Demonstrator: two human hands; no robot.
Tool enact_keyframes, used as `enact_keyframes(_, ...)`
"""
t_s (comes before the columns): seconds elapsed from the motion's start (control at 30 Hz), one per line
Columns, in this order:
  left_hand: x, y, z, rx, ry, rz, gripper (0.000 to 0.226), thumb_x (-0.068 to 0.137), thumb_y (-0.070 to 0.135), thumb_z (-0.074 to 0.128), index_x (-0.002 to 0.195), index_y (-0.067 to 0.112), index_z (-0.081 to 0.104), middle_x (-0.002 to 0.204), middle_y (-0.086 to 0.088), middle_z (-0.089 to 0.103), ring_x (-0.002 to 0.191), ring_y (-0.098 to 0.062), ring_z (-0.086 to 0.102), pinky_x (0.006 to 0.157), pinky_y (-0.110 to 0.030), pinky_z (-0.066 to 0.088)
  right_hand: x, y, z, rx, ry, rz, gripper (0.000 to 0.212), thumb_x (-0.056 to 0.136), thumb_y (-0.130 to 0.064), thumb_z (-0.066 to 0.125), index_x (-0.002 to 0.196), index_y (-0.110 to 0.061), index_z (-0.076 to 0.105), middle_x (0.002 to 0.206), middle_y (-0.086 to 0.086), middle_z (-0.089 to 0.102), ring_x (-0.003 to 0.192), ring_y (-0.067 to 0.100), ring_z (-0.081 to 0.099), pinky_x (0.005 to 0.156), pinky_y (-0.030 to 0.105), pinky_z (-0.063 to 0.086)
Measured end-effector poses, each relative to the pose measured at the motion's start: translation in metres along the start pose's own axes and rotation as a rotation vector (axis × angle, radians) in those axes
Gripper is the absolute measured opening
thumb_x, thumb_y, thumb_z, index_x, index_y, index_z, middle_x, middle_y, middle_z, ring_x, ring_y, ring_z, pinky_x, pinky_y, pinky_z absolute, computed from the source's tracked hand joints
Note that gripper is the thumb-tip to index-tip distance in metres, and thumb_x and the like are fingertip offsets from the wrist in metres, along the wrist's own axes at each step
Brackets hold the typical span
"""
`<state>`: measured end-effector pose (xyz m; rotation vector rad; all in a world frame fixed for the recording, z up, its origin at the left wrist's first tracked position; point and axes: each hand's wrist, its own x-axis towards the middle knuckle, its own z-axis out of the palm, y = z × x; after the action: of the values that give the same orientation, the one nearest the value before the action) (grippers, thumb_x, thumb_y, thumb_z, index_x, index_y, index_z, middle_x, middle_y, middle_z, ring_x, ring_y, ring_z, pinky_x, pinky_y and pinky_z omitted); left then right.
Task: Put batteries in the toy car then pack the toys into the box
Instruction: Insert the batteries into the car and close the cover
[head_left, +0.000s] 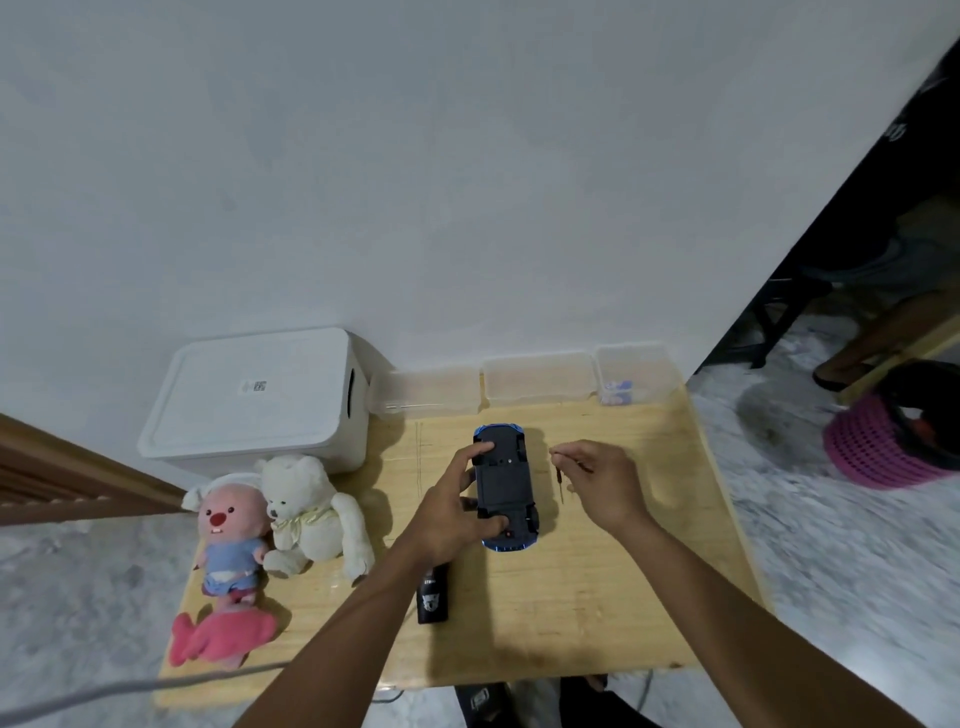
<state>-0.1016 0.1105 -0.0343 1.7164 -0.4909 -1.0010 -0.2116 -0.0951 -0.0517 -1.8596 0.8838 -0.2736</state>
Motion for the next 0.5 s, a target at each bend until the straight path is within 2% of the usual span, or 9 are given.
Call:
enact_keyframes(0.1, 0.003, 0.002, 0.000, 0.034, -0.001, 0.022, 0.088, 0.075, -0.002, 0.082, 0.139, 0.045, 0.046, 0.135, 0.004, 0.059, 0.117, -0.014, 0.064, 0.093, -0.036, 0.060, -0.005, -0.030, -0.014, 0.187, -0.054, -0.039, 0.008, 0.091, -0.016, 0.074, 0.096, -0.020, 0.078, 0.092, -0.006, 0.078, 0.090, 0.012, 0.074, 0.081, 0.037, 0.062)
enact_keyframes(0.17, 0.004, 0.004, 0.001, 0.055, -0.009, 0.024, 0.088, 0.075, 0.000, 0.083, 0.140, 0.046, 0.045, 0.136, 0.005, 0.058, 0.117, -0.015, 0.065, 0.091, -0.035, 0.060, -0.008, -0.044, -0.015, 0.229, -0.077, -0.095, 0.009, 0.091, -0.013, 0.073, 0.096, -0.019, 0.078, 0.093, -0.007, 0.078, 0.090, 0.012, 0.074, 0.086, 0.038, 0.060)
enact_keyframes(0.3, 0.005, 0.008, 0.003, 0.067, -0.021, 0.031, 0.087, 0.075, 0.002, 0.082, 0.138, 0.049, 0.045, 0.136, 0.007, 0.057, 0.116, -0.021, 0.065, 0.087, -0.032, 0.061, -0.014, -0.063, -0.011, 0.194, -0.075, -0.177, 0.012, 0.091, -0.011, 0.071, 0.096, -0.021, 0.078, 0.093, -0.012, 0.077, 0.091, 0.005, 0.072, 0.089, 0.030, 0.058)
enact_keyframes(0.5, 0.003, 0.010, 0.003, 0.079, -0.019, 0.050, 0.086, 0.075, 0.002, 0.081, 0.138, 0.048, 0.045, 0.134, 0.007, 0.060, 0.109, -0.016, 0.067, 0.083, -0.027, 0.059, -0.012, -0.070, -0.010, 0.171, -0.052, -0.211, 0.012, 0.093, -0.014, 0.069, 0.099, -0.021, 0.078, 0.095, -0.014, 0.077, 0.094, 0.003, 0.071, 0.089, 0.030, 0.058)
